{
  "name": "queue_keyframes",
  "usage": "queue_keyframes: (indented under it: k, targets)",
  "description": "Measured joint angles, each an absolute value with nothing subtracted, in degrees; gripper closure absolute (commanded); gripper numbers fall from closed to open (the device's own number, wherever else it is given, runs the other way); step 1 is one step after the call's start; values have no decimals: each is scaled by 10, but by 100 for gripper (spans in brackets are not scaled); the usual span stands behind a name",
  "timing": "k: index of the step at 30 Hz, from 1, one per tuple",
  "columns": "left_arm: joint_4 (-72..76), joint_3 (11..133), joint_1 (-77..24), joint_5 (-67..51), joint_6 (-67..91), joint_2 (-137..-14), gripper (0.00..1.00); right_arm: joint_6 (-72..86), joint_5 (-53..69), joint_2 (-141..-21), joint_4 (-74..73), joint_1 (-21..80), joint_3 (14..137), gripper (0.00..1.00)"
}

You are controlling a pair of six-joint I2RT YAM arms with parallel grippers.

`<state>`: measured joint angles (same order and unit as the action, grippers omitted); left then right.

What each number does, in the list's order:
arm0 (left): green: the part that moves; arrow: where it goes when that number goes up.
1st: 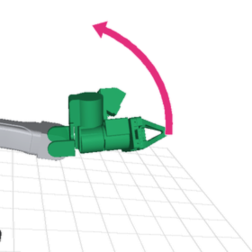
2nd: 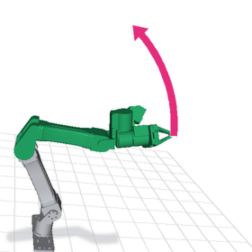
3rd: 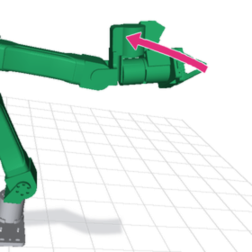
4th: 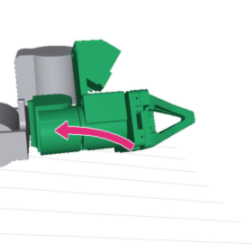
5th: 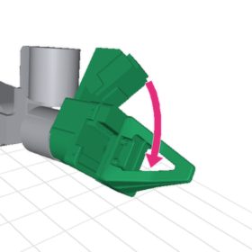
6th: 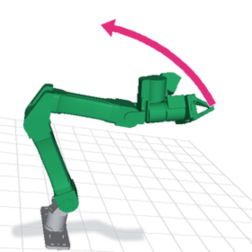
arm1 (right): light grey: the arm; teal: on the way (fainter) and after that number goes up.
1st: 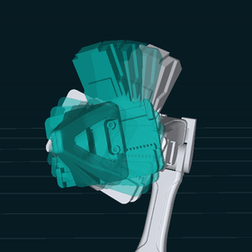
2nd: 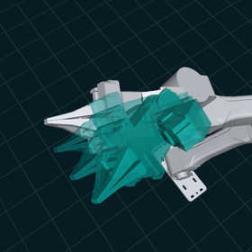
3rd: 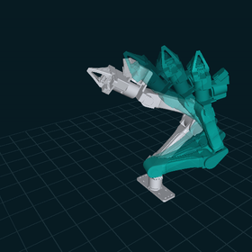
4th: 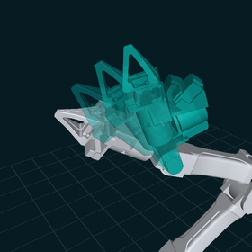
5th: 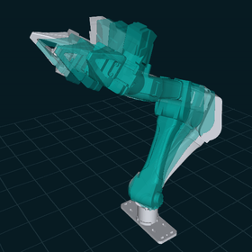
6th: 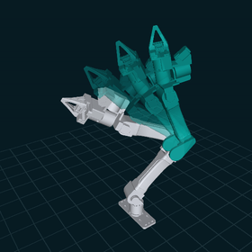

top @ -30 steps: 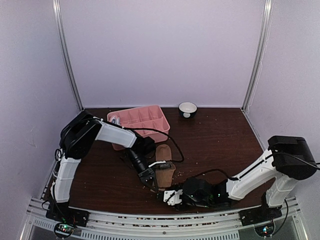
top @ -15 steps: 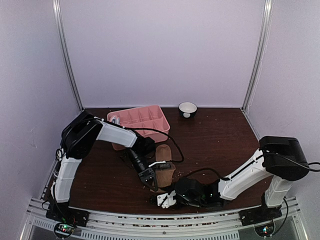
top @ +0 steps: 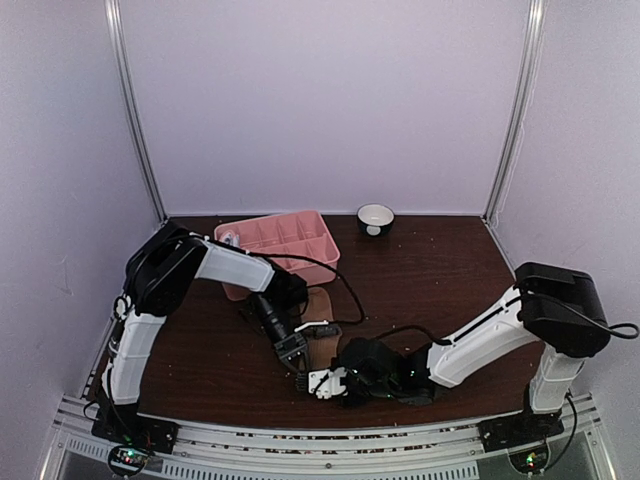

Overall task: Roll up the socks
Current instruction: Roll the sock at the center of the board.

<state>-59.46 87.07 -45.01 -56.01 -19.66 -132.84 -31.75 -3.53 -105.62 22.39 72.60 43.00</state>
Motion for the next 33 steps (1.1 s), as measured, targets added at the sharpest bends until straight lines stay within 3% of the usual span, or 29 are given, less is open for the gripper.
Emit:
queue_keyframes:
  k: [4, 9, 20, 28, 33]
  targets:
    - [-606, 871, -444, -562, -201, -1328, 71, -290, -17, -1060, 216, 721, 435, 100]
    - [-585, 842, -438, -554, -207, -1292, 60, -250, 11, -1061, 221, 715, 435, 100]
    - [-425, 672, -426, -347, -264, -1061, 54, -141, 150, -1065, 224, 683, 437, 100]
    - [-326, 570, -436, -317, -333, -928, 56, -55, 285, -1085, 221, 637, 451, 100]
    - [-298, 516, -498, -290, -380, -891, 59, -1, 343, -1101, 227, 614, 455, 100]
